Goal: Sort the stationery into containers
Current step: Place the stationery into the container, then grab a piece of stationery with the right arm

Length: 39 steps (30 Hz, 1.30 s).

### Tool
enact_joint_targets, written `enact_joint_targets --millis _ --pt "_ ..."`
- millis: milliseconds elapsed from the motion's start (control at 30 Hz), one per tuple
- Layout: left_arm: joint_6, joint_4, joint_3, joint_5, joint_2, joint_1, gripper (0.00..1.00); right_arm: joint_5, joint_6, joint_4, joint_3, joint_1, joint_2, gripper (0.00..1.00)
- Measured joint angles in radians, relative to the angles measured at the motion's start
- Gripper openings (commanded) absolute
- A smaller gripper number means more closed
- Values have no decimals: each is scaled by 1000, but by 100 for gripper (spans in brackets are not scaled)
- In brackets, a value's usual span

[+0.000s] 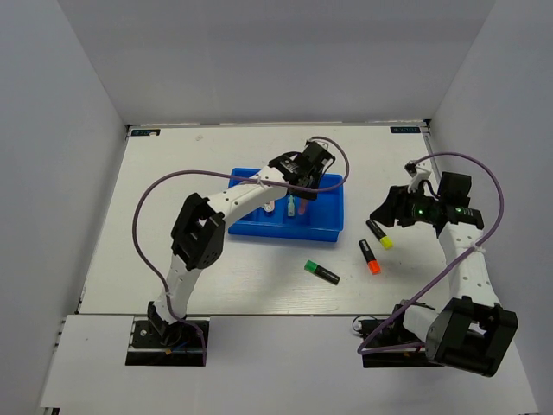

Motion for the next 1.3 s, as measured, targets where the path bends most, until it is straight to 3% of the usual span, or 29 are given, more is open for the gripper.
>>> enact_joint_targets --millis 67,100,233,367,433,500,533,633,667,733,800,833,1000,1300 --pt "20 0 0 0 15 8 30 -4 -4 -2 -3 -10 0 81" --pt "28 0 0 0 21 12 48 -6 -5 -3 -5 -16 0 84" --pt "48 0 2 0 32 27 68 -10 -24 -7 -12 -28 2 88" --pt "58 0 16 -1 32 40 70 -9 -70 -26 -10 -32 26 81" --pt "62 1 23 -1 32 45 60 -4 -128 -60 0 -32 57 72" --pt "57 0 24 -1 28 49 16 18 -205 -90 13 -32 96 64" --pt "61 -3 24 -2 25 49 2 35 -237 -101 19 -32 112 63" --pt "71 -9 -32 -2 -34 34 0 104 -336 -127 36 -28 170 63" --pt "69 -18 -67 -2 -73 22 11 127 -361 -129 41 -27 190 63" --pt "59 -22 -166 -3 -177 -19 44 167 -398 -128 44 -21 231 64" --pt "38 -30 -287 -8 -308 -86 65 204 -420 -125 48 -12 275 66" --pt "28 -24 -354 -12 -379 -129 70 225 -427 -118 49 -3 299 66" --pt "-36 -34 -651 -33 -670 -343 77 311 -446 -68 61 47 415 66" --pt "-101 -16 -957 -110 -819 -442 77 477 -466 60 42 146 481 64"
